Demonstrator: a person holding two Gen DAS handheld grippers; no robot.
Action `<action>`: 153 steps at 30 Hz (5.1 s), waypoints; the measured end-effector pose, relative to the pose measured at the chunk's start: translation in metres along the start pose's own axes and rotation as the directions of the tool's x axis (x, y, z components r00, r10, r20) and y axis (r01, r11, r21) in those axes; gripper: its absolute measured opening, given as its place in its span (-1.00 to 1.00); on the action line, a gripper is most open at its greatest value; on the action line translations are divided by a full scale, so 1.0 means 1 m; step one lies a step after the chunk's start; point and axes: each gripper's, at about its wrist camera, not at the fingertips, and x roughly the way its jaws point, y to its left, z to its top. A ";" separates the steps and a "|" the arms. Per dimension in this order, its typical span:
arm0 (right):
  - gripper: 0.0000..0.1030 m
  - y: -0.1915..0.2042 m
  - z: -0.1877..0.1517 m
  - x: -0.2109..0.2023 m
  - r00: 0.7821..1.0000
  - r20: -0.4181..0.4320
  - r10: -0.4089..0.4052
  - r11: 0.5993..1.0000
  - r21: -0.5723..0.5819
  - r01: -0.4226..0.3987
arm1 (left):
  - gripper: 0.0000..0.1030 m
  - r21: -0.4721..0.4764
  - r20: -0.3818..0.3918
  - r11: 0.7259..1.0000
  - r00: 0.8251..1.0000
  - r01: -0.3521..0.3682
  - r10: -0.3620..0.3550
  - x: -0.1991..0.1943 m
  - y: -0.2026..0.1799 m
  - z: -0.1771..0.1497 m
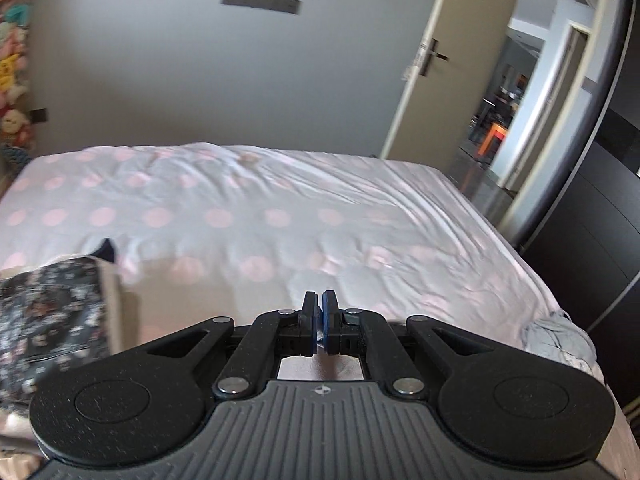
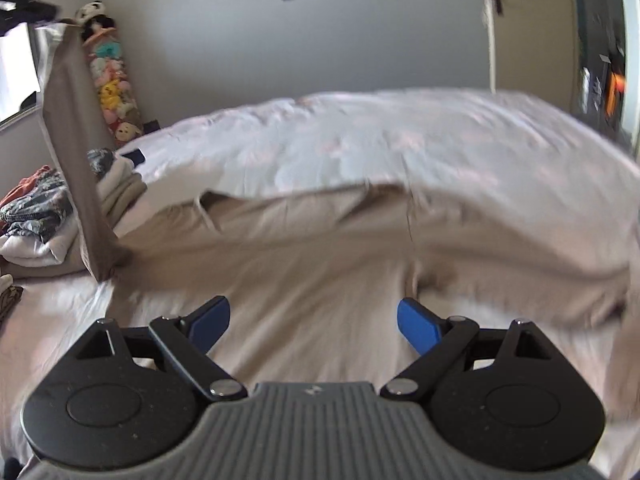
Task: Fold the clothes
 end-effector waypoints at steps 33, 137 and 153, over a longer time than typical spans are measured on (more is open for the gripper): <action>-0.14 -0.071 0.008 0.110 0.988 -0.047 0.146 0.983 0.120 -0.140 | -0.48 0.010 -0.340 0.978 0.920 0.209 -0.194 0.264 -0.071 -0.123; -0.94 -0.125 0.018 0.140 0.998 0.050 -0.027 0.942 0.336 0.009 | -1.00 -0.156 -0.073 0.918 0.931 -0.364 0.356 0.207 0.168 -0.145; -0.14 -0.110 0.025 0.125 0.999 0.021 -0.040 0.938 0.345 0.031 | -0.67 -0.134 -0.045 0.940 0.949 -0.315 0.311 0.138 0.132 -0.209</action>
